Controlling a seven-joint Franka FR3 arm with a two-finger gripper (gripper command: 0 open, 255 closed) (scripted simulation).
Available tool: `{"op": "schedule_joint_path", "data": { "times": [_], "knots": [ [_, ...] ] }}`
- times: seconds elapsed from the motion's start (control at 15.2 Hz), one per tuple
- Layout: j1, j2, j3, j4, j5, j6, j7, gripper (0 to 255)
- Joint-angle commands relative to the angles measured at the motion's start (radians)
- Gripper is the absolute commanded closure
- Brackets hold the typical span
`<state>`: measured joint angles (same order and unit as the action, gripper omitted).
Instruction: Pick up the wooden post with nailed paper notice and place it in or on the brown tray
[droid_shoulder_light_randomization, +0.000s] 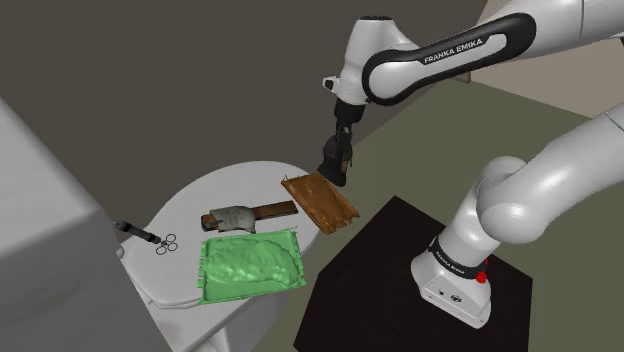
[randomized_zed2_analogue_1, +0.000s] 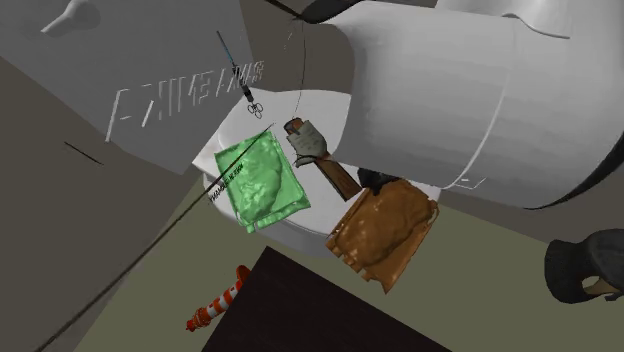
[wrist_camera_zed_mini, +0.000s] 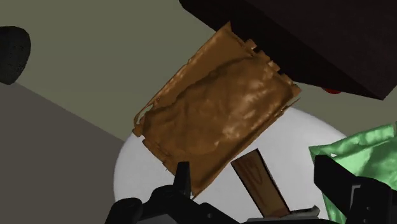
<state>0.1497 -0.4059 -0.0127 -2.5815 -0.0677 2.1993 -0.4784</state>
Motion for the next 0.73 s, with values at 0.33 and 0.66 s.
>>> {"op": "schedule_joint_path", "data": {
  "times": [0.33, 0.66],
  "knots": [
    [0.053, 0.257, -0.005, 0.008, 0.024, 0.251, -0.141, 0],
    [0.082, 0.451, 0.010, 0.048, 0.051, 0.402, -0.247, 0]
  ]
}}
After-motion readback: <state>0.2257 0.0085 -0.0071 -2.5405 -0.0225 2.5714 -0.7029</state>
